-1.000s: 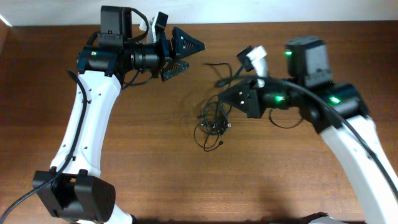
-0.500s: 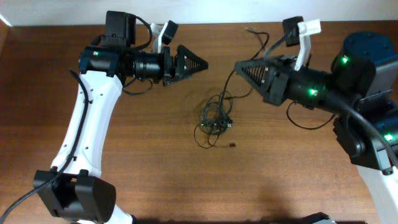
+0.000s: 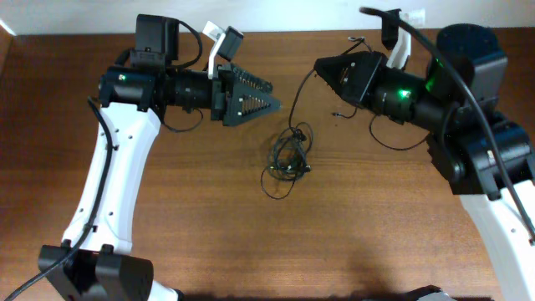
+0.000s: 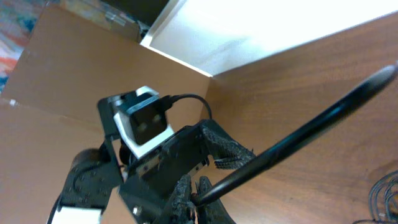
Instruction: Untangle cables
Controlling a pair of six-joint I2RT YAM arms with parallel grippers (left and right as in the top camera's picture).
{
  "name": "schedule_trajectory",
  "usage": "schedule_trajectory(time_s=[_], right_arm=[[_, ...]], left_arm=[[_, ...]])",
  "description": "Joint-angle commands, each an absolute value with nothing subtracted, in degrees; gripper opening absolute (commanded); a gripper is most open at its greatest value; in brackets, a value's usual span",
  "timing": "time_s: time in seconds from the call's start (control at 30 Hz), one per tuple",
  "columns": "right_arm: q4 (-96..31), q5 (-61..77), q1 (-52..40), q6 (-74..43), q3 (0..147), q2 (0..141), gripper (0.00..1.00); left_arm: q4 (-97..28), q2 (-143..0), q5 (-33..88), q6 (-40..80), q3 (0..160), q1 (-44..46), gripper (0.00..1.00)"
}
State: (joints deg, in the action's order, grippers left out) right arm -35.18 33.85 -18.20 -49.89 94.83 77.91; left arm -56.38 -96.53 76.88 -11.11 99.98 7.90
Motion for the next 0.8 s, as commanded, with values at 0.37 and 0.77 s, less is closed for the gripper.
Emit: schedule_trajectory(time_s=[0.37,0.77], right_arm=[[-32.16,35.57,-18.44,-57.95,95.59,80.53,0.04],[-35.62,38.54,-19.55,-57.47,95.53,81.17,0.04]], left_arm=[[-56.03,-93.67,76.05,-20.95,100.64,11.18,0.74],[-46.52,-93.6,76.23,-14.59,100.66,12.97,0.65]])
